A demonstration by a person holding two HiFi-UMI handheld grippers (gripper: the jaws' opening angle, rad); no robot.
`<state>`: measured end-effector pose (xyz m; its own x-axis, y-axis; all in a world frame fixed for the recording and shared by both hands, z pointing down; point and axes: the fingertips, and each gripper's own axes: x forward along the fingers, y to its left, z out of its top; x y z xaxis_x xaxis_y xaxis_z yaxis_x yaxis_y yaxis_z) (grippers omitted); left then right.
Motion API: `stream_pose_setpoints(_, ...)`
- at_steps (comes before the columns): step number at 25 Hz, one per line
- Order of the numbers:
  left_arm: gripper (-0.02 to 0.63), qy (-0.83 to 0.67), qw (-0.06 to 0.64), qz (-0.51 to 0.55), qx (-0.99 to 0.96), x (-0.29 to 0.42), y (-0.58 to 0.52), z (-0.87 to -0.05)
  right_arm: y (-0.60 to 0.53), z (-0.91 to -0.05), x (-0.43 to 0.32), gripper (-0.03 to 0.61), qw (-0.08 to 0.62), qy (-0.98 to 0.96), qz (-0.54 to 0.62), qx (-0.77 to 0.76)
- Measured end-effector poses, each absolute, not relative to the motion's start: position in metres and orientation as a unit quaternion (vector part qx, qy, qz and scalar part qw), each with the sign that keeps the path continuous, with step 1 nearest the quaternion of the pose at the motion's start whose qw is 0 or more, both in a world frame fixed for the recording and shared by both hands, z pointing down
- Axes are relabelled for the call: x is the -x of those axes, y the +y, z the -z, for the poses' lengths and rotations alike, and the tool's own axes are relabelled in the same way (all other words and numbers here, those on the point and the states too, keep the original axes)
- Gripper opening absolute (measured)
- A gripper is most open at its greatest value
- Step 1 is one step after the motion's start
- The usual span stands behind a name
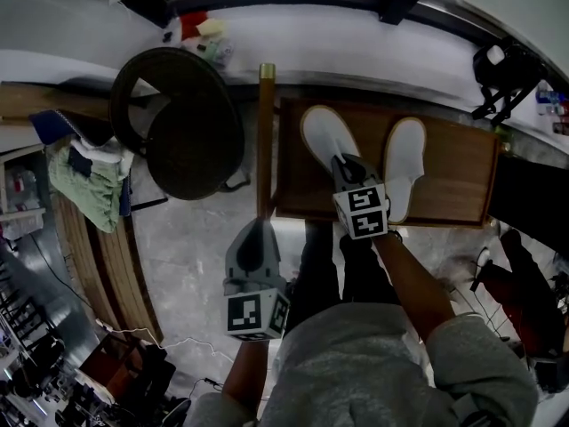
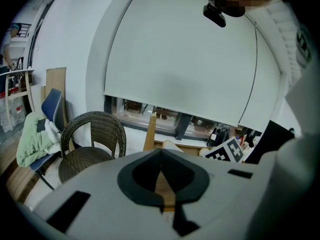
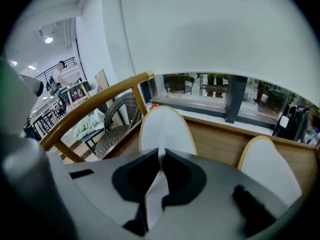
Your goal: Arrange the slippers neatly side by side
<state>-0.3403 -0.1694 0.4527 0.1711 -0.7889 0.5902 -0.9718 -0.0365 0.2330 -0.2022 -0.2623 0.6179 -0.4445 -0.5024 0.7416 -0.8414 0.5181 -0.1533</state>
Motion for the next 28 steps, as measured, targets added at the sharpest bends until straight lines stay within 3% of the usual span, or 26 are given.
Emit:
stream_pose_setpoints(15,0.015,-0.605,0.261,-0.148,-0.738,0.273,-0.174,-0.42,-0.277,-0.534,0.145,0.038,0.225,-0.808,-0.291,-0.461)
stream_pose_setpoints(22,0.015,-0.576,0.253,-0.153,-0.762,0.215,-0.177,-0.41,-0.274,-0.49,0.078,0.038,0.177,-0.795,-0.286,-0.505)
stream_pose_setpoints(28,0.015,-0.55,0.244,-0.157,-0.783,0.156,-0.177,-0.409,-0.26,-0.488,-0.001,0.038,0.176,-0.77,-0.284,-0.544)
